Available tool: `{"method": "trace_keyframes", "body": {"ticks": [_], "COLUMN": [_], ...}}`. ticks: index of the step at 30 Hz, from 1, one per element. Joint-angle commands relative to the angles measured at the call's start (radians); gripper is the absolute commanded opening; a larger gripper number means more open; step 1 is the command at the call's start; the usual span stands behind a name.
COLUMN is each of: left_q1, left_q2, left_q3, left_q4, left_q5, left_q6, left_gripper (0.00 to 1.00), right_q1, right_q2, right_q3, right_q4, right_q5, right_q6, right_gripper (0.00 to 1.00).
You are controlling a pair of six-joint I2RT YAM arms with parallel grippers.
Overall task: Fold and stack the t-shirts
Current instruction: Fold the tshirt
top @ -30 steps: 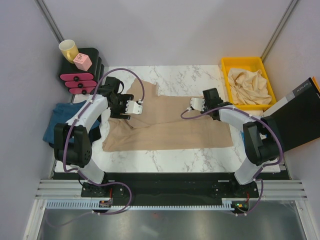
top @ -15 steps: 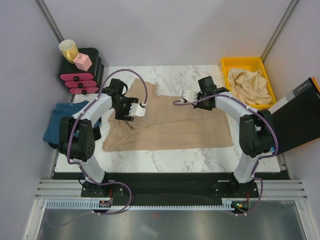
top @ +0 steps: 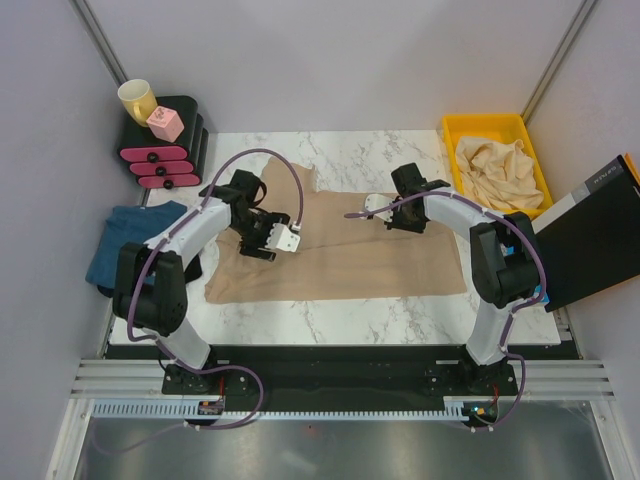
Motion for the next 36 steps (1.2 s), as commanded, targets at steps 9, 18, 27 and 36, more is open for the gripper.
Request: {"method": "trace_keyframes", "body": {"ticks": [9, 18, 27, 36], "left_q1": [-0.034, -0.032, -0.032, -0.033], "left_q2": [0.063, 0.098, 0.121, 0.137], "left_q3": [-0.007, -0.021, -0.013, 0.022], "left_q4": [0.027, 0.09, 0.106, 0.115], "left_q5": [-0.021, -0.067, -0.085, -0.09], "left_q6": [-0.054, -0.054, -0.048, -0.054], "left_gripper": [0.59, 0.58, 0.28, 0.02], "right_q1": [-0.004, -0.007, -0.01, -0.018], "right_q2": [-0.015, -0.026, -0.03, -0.021], "right_q3": [-0.006, -0.02, -0.029, -0.026], "right_q4": [0.039, 0.049, 0.063, 0.086], "right_q5": [0.009, 0.019, 0.03, 0.05], "right_q6": [0.014, 0.014, 0.011, 0.013], "right_gripper": [0.1, 0.1, 0.05, 0.04]}}
